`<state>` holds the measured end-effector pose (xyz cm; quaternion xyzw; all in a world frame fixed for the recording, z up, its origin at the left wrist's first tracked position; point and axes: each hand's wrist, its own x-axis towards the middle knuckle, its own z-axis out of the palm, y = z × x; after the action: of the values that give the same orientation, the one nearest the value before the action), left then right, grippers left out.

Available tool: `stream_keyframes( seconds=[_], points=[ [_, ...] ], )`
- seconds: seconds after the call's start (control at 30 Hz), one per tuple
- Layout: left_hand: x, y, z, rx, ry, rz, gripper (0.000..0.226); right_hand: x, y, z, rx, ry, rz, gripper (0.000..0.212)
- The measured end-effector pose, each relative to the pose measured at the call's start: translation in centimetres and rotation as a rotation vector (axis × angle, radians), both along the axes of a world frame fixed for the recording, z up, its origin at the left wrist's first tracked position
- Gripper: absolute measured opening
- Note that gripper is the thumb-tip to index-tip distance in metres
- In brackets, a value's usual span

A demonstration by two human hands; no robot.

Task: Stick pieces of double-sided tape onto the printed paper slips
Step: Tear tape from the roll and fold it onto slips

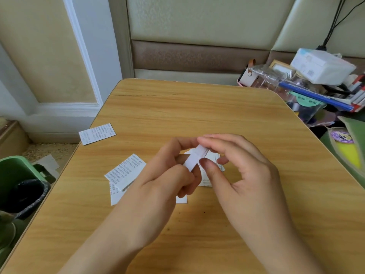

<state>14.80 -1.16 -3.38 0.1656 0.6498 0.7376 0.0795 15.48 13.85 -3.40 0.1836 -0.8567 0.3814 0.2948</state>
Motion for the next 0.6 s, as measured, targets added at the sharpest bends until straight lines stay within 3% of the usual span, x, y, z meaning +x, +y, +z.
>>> stream_keyframes(
  seconds=[0.23, 0.4, 0.6],
  points=[
    [1.1, 0.8, 0.5, -0.094, 0.03, 0.001, 0.047, 0.0, 0.8, 0.0, 0.084, 0.209, -0.169, 0.008],
    [1.3, 0.7, 1.1, -0.125, 0.044, -0.007, 0.017, -0.1, 1.0, 0.1, 0.015, 0.245, -0.228, 0.007],
    [1.6, 0.6, 1.2, -0.174, 0.068, 0.025, 0.024, -0.3, 1.1, -0.1, -0.008, 0.18, -0.177, 0.017]
  ],
)
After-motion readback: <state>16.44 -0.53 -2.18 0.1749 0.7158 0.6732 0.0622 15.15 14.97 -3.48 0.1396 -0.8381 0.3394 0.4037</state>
